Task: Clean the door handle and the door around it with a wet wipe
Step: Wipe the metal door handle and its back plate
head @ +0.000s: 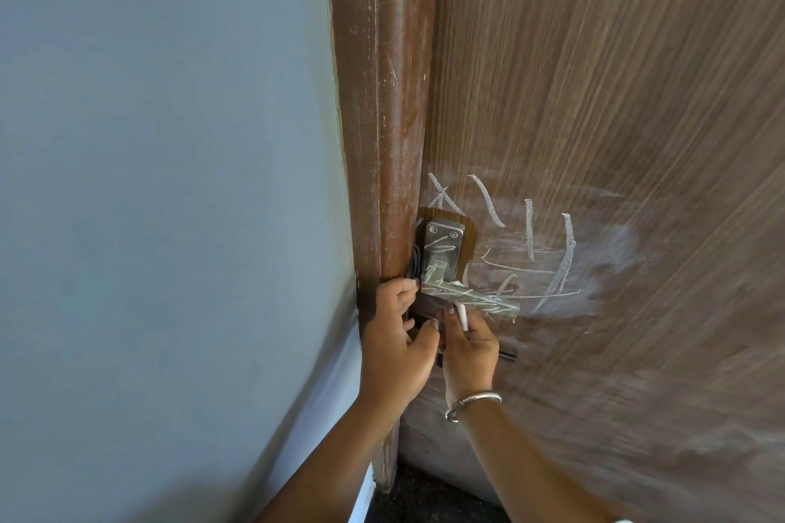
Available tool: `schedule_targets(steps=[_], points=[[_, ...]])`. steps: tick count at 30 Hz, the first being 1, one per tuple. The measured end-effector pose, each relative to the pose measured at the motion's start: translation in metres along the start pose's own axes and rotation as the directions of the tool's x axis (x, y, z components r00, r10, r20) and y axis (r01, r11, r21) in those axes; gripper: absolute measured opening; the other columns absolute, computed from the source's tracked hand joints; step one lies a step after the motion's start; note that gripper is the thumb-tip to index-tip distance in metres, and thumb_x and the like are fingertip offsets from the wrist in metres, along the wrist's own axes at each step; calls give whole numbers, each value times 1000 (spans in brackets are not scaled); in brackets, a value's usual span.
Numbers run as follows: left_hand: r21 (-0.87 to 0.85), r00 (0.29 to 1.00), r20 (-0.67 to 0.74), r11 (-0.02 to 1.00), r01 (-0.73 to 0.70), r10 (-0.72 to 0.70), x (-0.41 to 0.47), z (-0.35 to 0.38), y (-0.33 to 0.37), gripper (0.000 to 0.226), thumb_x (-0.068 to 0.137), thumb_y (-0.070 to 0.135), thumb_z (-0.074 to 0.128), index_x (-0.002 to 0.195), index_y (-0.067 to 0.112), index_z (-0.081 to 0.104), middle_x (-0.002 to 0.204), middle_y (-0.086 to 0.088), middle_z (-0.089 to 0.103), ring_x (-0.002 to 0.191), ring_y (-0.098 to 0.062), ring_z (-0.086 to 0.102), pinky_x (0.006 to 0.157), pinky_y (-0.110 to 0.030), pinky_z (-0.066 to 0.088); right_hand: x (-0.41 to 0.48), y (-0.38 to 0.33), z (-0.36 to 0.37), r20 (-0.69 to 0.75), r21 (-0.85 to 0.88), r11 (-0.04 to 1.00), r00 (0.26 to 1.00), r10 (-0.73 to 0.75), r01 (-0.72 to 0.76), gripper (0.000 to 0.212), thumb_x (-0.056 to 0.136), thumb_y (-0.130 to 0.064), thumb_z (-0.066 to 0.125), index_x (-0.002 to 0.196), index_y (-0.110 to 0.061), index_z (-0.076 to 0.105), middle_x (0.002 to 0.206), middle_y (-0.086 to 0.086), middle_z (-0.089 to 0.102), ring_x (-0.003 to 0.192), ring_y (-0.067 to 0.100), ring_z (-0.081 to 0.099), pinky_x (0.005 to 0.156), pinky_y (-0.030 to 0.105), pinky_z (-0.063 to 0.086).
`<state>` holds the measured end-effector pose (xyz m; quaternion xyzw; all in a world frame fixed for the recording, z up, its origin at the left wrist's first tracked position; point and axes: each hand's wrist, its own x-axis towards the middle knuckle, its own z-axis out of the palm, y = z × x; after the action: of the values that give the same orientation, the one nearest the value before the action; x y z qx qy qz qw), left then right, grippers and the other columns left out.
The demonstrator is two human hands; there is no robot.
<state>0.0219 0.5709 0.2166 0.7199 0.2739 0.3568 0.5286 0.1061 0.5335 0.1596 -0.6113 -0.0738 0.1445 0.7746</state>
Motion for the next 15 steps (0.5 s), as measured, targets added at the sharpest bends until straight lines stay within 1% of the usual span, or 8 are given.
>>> schedule_targets(steps=[3,5,6,7,9,11,13,15], points=[[28,1000,-8,1000,-9,9,1,1,-2,48,79,-2,61,115,25,44,119,9,55,118,-3,51,95,-29,48,5,-7,6,-32,26,999,999,-32,33,33,85,4,53,61,-18,60,51,-3,48,47,10,37,47,30,33],[44,1000,-17,999,-16,17,1,1,-5,48,78,-1,63,117,21,46,119,9,56,116,-3,52,94,-28,49,10,-14,11,-10,74,996,998,-54,55,37,84,9,49,94,-20,70,61,-9,56,48,5,39,45,26,37],[44,1000,-20,999,-16,17,1,2,-6,48,78,-1,63,118,20,46,119,9,56,116,-3,52,94,-28,49,12,-15,12,8,82,995,998,-57,57,42,85,10,48,110,-19,66,67,-7,59,50,5,40,46,23,38],[39,1000,-22,999,-15,16,1,2,-6,48,78,-1,63,118,19,46,120,7,56,116,-2,51,94,-29,49,12,-15,11,29,67,996,998,-61,59,41,87,9,49,114,-18,65,71,-4,61,51,7,41,46,24,39],[23,1000,-18,1000,-5,6,1,4,-7,48,78,-2,62,117,20,45,121,6,56,118,-2,50,95,-33,49,8,-11,5,54,25,998,997,-54,53,27,89,5,51,91,-14,70,66,1,60,50,9,41,47,28,38],[23,1000,-9,1000,0,0,1,5,-8,47,79,-1,62,117,21,45,123,6,55,119,-4,49,96,-35,49,5,-6,0,34,12,1000,999,-3,3,31,89,3,52,65,-12,64,54,1,55,45,7,42,46,26,37],[29,1000,-8,1000,3,-2,0,6,-9,47,79,-1,62,118,19,46,123,6,55,120,-4,49,96,-36,49,4,-6,0,14,6,999,999,33,-33,30,89,2,52,65,-11,65,52,-4,58,44,5,46,43,23,40],[36,1000,-11,999,6,-6,0,5,-10,47,79,-1,62,118,19,47,121,7,55,118,-2,50,95,-35,49,5,-10,3,25,15,1000,999,19,-20,25,89,2,52,78,-11,70,59,-6,62,45,5,46,43,21,41]])
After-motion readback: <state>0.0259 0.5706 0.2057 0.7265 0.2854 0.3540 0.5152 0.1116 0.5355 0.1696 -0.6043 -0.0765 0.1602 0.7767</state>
